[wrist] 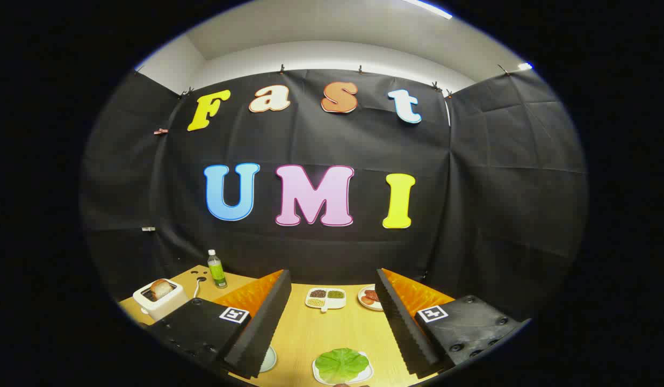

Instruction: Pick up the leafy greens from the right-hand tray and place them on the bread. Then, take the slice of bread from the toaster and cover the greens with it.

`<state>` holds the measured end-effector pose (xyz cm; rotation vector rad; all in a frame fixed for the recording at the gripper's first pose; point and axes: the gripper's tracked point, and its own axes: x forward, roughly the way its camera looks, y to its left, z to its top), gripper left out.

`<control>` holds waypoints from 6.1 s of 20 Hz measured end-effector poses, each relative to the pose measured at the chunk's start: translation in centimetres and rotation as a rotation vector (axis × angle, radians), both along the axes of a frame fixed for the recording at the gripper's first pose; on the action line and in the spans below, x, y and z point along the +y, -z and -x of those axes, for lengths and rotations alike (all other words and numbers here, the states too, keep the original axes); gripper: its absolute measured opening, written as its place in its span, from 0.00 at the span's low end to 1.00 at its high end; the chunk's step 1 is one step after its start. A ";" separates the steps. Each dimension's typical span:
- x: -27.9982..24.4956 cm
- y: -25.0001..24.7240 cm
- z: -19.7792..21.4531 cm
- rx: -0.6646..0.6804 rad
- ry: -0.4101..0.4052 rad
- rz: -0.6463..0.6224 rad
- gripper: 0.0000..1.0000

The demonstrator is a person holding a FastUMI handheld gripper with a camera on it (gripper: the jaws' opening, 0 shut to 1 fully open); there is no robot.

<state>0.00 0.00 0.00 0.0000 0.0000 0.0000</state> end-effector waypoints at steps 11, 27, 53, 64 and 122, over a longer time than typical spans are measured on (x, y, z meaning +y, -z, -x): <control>2.5 1.7 -0.7 0.032 -0.050 -0.006 0.97; 1.7 6.1 -1.8 0.128 -0.068 0.024 0.97; -2.5 34.7 -3.2 0.724 -0.137 0.029 0.98; -3.1 39.1 -2.4 0.822 -0.157 0.033 0.96; 23.4 30.0 -1.0 0.874 -0.523 0.129 0.06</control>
